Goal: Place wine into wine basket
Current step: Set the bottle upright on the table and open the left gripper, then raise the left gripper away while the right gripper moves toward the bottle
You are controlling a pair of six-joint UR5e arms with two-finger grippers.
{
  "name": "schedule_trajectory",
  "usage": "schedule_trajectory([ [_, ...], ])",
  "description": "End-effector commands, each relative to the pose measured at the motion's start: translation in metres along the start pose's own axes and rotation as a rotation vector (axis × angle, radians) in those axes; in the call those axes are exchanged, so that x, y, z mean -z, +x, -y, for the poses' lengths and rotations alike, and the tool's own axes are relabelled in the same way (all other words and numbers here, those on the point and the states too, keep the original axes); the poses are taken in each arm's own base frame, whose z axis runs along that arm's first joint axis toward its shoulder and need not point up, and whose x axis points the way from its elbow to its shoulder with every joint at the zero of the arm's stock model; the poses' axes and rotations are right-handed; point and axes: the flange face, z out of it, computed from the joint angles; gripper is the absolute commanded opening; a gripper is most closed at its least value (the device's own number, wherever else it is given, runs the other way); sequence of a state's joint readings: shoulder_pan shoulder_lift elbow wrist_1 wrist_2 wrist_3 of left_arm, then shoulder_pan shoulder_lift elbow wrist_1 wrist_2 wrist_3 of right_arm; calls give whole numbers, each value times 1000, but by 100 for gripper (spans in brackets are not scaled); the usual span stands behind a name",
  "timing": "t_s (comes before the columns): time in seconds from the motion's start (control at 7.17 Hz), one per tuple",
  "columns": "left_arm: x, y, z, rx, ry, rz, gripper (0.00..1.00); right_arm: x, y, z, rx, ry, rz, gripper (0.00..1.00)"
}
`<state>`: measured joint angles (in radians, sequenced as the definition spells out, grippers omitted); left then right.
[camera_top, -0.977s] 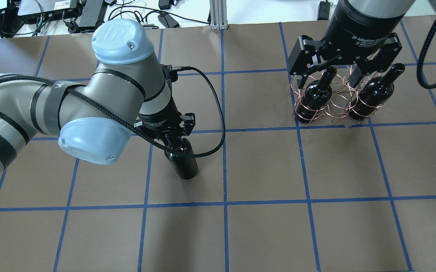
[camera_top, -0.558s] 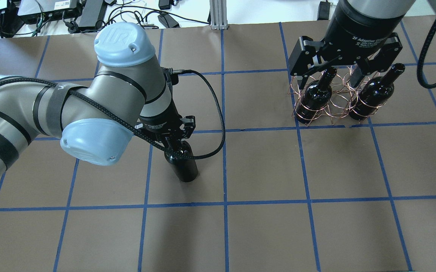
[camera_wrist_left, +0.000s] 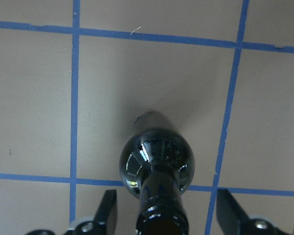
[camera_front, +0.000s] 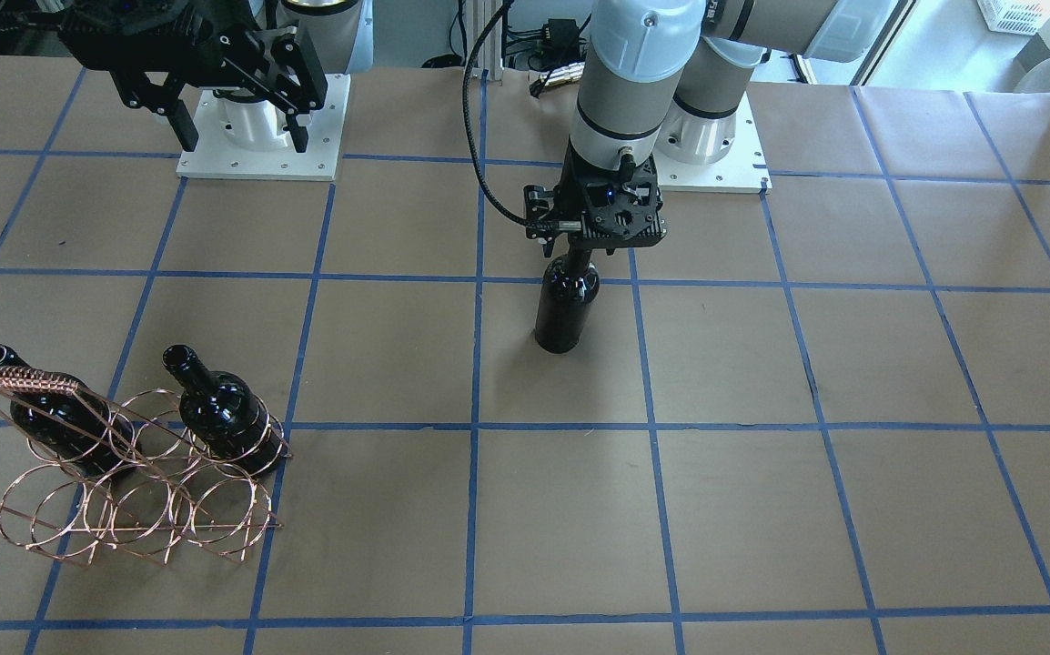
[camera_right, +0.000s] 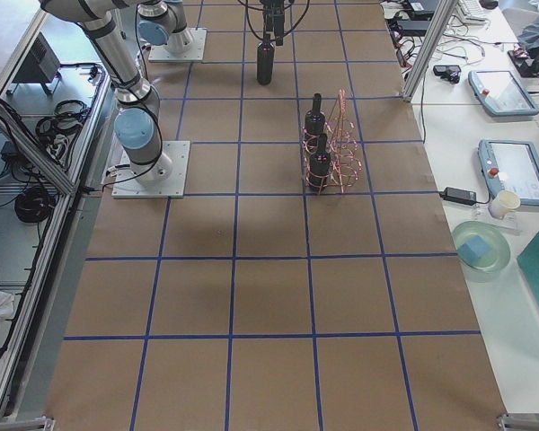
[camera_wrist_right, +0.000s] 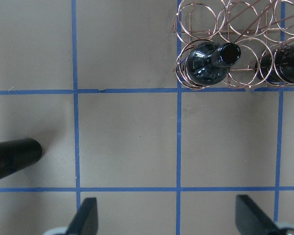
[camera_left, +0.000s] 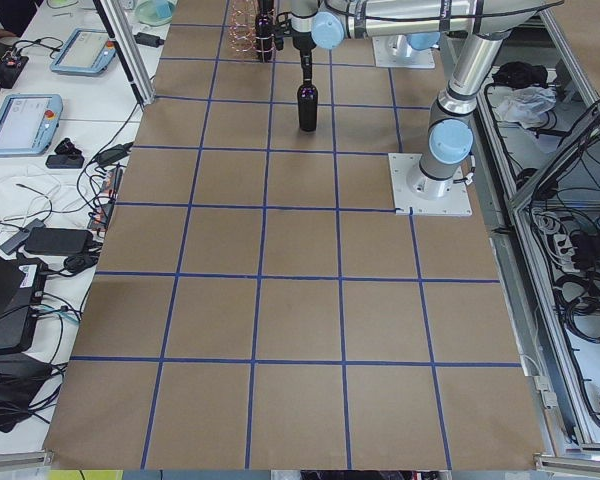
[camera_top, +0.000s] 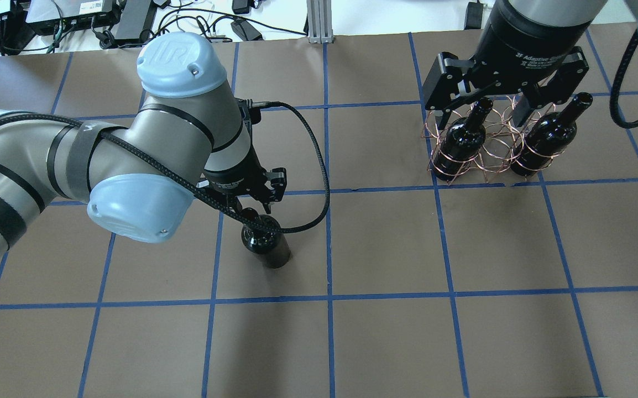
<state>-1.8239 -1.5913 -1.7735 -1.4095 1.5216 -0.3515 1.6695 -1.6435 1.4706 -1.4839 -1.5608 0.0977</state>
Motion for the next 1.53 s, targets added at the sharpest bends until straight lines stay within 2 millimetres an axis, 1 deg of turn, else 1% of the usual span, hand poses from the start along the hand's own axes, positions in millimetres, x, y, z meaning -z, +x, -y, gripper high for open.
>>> schedule_trajectory([
  [0.0, 72, -3, 10, 14, 39, -30, 100, -2, 0, 1, 2, 0, 1, 95],
  [0.14, 104, -11, 20, 9, 100, -31, 100, -2, -1, 0, 5, -1, 14, 100],
  [0.28, 120, -27, 30, 13, 122, -29, 100, -4, -3, 1, -2, -4, 19, 100],
  [0.42, 134, -50, 41, -32, 149, -28, 100, -3, -4, 2, -12, -2, 18, 100],
  [0.56, 145, -75, 47, -46, 151, -21, 100, -8, -9, 5, -20, -12, 19, 100],
  [0.7, 156, -95, 51, -75, 178, 23, 100, -9, -19, 5, -38, -16, 18, 100],
  [0.84, 157, -111, 53, -109, 171, 86, 100, -18, -32, 5, -69, -32, 19, 100],
  [0.98, 160, -110, 48, -112, 170, 82, 100, -28, -67, -2, -111, -51, 15, 100],
  [1.12, 158, -110, 45, -116, 166, 81, 100, -42, -114, -13, -67, -37, 15, 100],
  [1.26, 154, -106, 44, -121, 160, 79, 100, -55, -153, -19, -115, -17, 29, 100],
  [1.4, 154, -106, 43, -125, 159, 73, 100, -67, -182, -24, -122, 0, 52, 100],
])
